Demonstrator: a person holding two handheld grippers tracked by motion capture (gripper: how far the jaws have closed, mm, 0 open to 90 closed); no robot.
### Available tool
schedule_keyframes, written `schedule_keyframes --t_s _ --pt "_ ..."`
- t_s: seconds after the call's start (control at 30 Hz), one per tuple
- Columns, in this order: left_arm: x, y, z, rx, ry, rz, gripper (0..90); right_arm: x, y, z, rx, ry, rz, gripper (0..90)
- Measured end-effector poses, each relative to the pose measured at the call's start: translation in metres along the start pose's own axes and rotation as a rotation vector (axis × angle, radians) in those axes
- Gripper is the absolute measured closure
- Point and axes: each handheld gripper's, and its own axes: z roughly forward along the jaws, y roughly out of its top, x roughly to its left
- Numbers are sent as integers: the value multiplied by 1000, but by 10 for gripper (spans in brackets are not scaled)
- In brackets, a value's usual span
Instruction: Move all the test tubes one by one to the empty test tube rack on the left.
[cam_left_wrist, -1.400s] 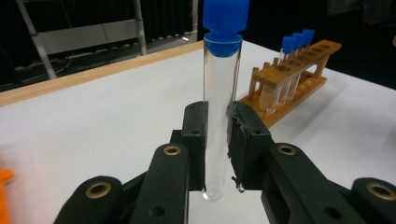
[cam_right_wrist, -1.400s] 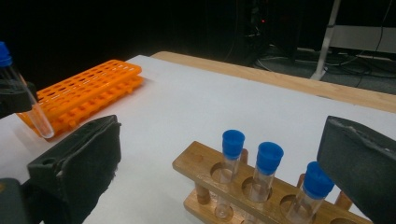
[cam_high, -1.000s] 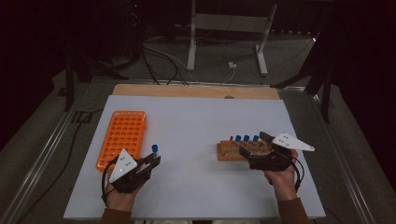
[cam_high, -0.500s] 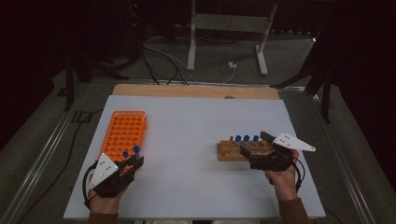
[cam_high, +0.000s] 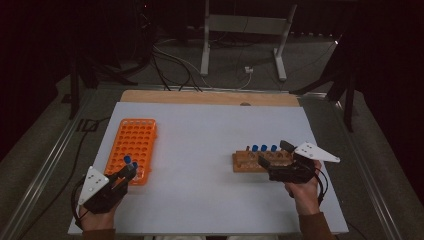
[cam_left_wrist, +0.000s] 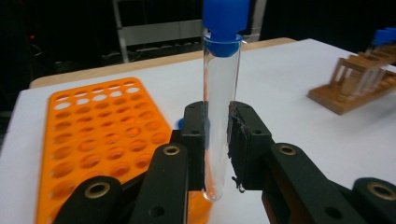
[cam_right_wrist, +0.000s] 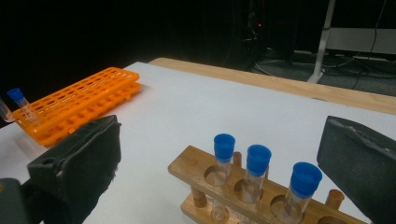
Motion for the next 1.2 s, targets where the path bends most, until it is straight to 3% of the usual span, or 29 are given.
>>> schedule_keyframes --t_s 0.23,0.37,0.6,0.8,1.2 --pt "12 -8 4 -6 80 -11 778 0 0 -1 -4 1 0 0" --pt "17 -13 14 9 100 -18 778 1 0 1 -2 5 -2 0" --pt "22 -22 27 75 93 -18 778 1 0 0 -4 5 -2 0" --pt "21 -28 33 176 91 5 780 1 0 -1 -6 7 0 0" --pt "20 -29 35 250 87 -4 788 -1 -1 -1 -6 3 0 0"
